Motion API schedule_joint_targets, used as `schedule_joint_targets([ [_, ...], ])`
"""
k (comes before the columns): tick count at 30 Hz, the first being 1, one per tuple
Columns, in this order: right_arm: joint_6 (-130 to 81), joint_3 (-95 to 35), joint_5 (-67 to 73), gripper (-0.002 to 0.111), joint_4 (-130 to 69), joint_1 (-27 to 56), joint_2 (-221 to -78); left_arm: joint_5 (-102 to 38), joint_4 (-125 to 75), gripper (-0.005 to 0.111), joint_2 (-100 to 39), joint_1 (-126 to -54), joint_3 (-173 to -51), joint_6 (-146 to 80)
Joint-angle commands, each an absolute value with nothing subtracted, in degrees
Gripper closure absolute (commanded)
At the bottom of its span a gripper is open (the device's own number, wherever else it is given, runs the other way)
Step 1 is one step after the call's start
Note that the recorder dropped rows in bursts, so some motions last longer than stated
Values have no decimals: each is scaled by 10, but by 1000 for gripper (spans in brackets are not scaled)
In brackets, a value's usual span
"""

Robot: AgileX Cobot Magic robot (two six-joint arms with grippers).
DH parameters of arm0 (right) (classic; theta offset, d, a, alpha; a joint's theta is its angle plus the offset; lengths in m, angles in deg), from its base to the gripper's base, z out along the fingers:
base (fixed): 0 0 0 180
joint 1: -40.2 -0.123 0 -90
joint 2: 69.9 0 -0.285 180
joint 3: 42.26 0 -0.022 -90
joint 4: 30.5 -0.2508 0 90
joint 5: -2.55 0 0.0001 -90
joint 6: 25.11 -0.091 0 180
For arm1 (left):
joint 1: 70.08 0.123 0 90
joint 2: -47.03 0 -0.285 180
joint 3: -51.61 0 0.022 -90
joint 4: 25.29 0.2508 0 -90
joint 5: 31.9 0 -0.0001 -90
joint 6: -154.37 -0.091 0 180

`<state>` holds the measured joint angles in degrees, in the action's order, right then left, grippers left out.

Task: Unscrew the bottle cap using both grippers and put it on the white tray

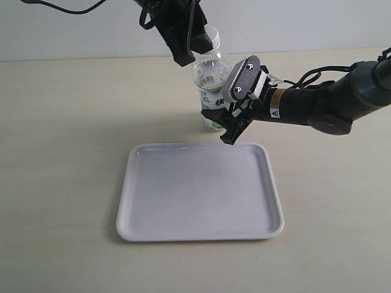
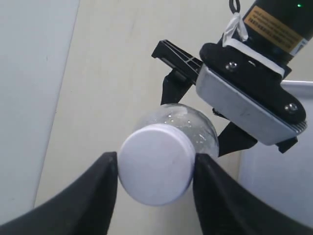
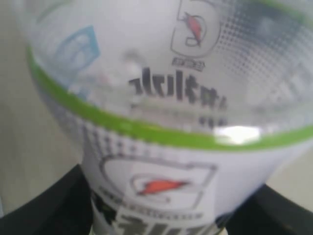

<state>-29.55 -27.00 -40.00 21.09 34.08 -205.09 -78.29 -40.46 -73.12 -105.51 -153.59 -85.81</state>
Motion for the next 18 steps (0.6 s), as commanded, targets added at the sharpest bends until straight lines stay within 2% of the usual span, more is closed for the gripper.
schedule_joint_targets([
  [1,-282,-262,-301,108,232,342,-2064,-763,-409,60,-734,-1056,-1539,-853],
  [7,-282,-262,-301,108,232,342,-2064,-776,-407,59,-734,-1056,-1538,-854],
  [13,-282,-262,-300,108,232,342,-2064,-758,-404,45,-734,-1056,-1538,-854],
  [18,-282,-262,-289,108,232,342,-2064,-751,-404,45,-734,-1056,-1538,-854],
])
